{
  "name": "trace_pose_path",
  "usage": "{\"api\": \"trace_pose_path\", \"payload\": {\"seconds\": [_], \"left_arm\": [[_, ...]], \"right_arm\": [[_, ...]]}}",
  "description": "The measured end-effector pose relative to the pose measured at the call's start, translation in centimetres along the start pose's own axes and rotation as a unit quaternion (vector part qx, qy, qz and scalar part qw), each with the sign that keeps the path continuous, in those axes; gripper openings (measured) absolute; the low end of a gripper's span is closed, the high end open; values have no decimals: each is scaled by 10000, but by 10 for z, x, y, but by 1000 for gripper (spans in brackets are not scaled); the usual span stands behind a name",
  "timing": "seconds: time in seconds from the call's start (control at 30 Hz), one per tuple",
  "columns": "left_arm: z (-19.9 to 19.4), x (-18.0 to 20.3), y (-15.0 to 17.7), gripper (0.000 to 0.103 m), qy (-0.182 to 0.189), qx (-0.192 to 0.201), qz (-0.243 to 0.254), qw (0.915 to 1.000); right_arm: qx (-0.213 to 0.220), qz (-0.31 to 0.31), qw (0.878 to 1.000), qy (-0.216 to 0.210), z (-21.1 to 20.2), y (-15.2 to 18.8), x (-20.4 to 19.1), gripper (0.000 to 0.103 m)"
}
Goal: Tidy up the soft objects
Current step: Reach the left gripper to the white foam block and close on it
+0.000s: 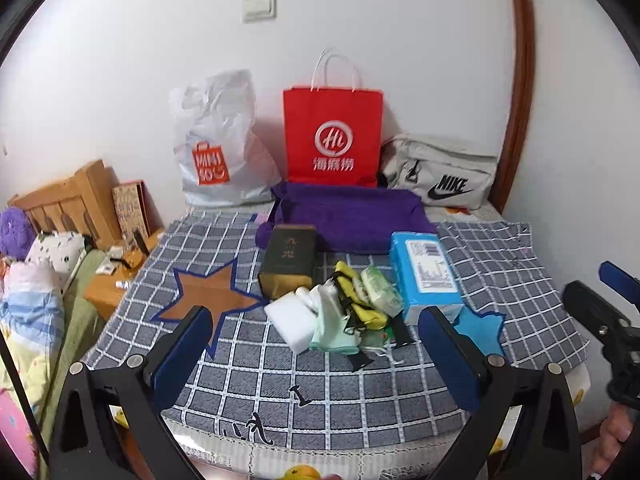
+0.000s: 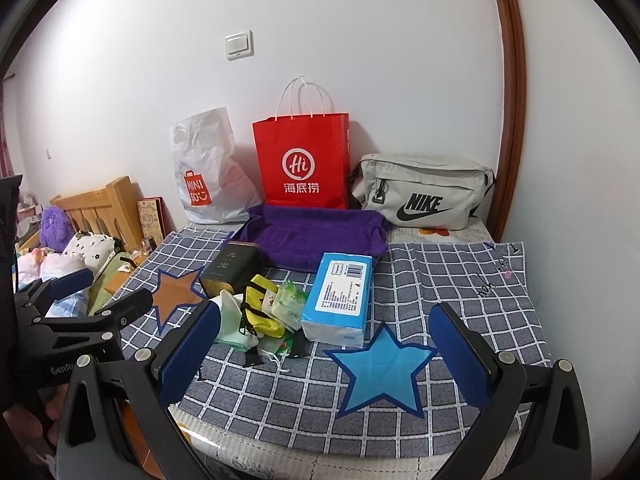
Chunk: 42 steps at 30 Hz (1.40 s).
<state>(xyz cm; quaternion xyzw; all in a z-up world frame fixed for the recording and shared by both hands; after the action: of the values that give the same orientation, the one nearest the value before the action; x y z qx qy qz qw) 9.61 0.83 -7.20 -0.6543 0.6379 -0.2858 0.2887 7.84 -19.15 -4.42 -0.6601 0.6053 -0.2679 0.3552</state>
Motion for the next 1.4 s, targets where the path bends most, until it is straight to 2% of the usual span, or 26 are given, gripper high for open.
{"api": "trace_pose_path", "payload": {"seconds": [0.13, 0.33, 0.53, 0.67, 0.8, 0.97, 1.1, 1.23, 1.3, 1.33, 1.4], "left_arm": [[32, -11, 10, 103, -46, -304, -107, 9995], [81, -39, 27, 103, -317, -666, -274, 9969], [125, -59, 51, 103, -542, -1058, -280, 9925], [148, -58, 67, 103, -265, -1288, -191, 9911], [164, -53, 73, 103, -179, -1384, -83, 9902], [179, -34, 74, 103, 263, -1376, -32, 9901], [190, -20, 73, 103, 360, -1366, 116, 9899], [200, -21, 66, 103, 207, -1264, 47, 9917], [201, -25, 63, 86, 236, -1181, -66, 9927], [200, -25, 63, 74, 393, -1153, -151, 9924], [200, -22, 65, 62, 829, -1237, -294, 9884]], "right_arm": [[-119, 13, 9999, -34, 19, 6, 5, 102], [-328, -21, 9994, -95, 51, 19, 7, 102], [-751, -27, 9971, -111, 93, 39, 10, 102], [-940, -100, 9955, -110, 116, 49, 8, 102], [-1125, -155, 9935, -113, 133, 58, 5, 102], [-1251, -228, 9918, -117, 145, 64, 1, 102], [-1327, -278, 9907, -99, 152, 67, -1, 102], [-1365, -323, 9901, -98, 156, 68, -4, 102], [-1355, -365, 9900, -126, 156, 68, -8, 102], [-1338, -394, 9901, -151, 156, 68, -10, 102], [-1293, -438, 9904, -228, 157, 67, -15, 102]]}}
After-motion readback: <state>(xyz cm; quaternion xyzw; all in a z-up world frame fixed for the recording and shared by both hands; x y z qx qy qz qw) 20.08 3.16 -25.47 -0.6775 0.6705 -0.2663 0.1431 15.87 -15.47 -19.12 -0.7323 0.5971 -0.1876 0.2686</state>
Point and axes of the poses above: each gripper's, at about its wrist camera, not at the fingertips, and z roughly the way its jaws point, x to its right, y to its underside, the point moved 10 cm from there along z, roughly the way its jaws point, and after that the axes turned 3 degrees about -x, right-handed, at the moved point
